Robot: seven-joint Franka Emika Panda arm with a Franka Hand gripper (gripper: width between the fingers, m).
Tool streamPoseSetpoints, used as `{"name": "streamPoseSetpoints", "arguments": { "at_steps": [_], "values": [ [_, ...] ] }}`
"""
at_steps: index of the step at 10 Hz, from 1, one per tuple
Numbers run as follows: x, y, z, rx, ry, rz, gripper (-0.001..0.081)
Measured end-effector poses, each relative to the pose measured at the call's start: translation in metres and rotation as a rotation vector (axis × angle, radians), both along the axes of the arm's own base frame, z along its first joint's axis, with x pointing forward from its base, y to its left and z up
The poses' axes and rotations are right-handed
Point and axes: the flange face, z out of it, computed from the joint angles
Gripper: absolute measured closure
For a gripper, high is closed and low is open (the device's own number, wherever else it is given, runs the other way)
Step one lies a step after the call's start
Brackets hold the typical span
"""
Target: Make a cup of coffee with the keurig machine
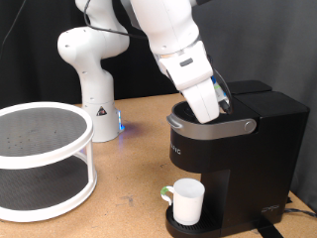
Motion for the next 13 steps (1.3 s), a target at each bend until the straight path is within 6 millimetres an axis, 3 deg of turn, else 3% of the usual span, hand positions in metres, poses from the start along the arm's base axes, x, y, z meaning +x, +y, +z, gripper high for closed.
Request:
{"name": "streamPoseSetpoints", "arguments": {
  "at_steps": [6, 9, 13],
  "values": [
    [0.003, -0.003, -0.001, 0.023, -0.054, -0.005, 0.0806],
    [-0.006, -0.012, -0.001, 0.097, -0.113, 0.037, 0.0806],
    [-0.02, -0.034, 0.028, 0.162, -0.183, 0.032, 0.0806]
  ]
}}
